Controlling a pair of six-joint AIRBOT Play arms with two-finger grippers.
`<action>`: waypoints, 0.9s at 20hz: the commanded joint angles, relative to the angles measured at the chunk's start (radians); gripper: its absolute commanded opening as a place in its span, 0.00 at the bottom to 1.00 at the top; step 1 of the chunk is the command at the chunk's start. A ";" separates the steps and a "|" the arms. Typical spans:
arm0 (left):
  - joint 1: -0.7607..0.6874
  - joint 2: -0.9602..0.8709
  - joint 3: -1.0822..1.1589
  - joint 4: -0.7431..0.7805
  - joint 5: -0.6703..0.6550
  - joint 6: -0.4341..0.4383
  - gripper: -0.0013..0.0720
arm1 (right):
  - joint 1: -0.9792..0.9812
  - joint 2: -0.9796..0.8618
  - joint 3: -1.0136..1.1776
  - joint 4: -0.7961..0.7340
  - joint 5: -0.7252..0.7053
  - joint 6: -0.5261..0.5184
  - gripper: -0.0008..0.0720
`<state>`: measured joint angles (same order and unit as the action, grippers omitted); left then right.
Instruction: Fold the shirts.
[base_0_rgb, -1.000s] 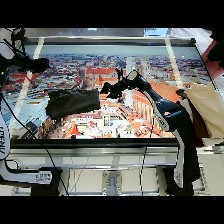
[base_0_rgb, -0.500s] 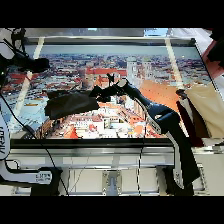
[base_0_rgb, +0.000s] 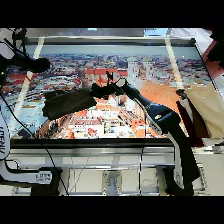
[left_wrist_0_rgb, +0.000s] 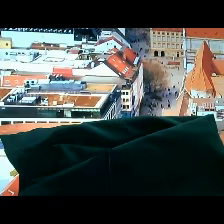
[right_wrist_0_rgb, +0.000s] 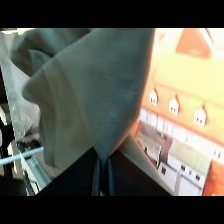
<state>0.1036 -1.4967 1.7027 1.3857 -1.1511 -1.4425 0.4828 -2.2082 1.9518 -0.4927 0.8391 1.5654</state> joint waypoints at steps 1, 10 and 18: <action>0.001 0.001 0.001 -0.002 0.000 0.004 0.03 | -0.077 0.078 0.001 -0.103 -0.034 -0.022 0.05; 0.001 0.001 0.001 -0.003 0.000 0.002 0.03 | -0.588 0.519 0.001 -0.576 0.302 0.092 0.05; 0.000 0.001 0.001 -0.163 0.000 0.000 0.03 | -1.086 0.753 0.001 -0.750 0.804 0.021 0.05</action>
<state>0.1043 -1.4967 1.7027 1.2922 -1.1515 -1.4429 -0.4412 -1.5185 1.9526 -1.1435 1.4082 1.6238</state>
